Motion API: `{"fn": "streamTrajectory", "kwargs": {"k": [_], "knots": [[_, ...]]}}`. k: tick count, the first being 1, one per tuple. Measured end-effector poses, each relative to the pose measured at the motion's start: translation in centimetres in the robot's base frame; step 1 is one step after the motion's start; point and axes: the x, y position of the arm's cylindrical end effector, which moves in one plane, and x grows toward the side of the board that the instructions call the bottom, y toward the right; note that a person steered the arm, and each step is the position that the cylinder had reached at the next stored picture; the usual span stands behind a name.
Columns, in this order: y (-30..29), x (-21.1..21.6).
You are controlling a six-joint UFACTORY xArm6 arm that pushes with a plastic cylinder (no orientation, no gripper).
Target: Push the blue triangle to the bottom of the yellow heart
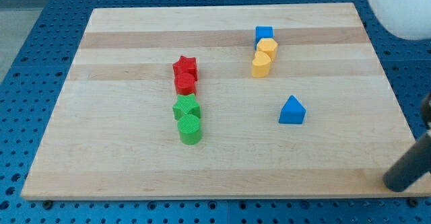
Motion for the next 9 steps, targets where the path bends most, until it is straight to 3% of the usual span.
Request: {"fn": "streamTrajectory", "kwargs": {"k": [1,4,9], "knots": [[-3.1,-1.3],[-11.6,-12.1],[-13.2,-16.9]]}}
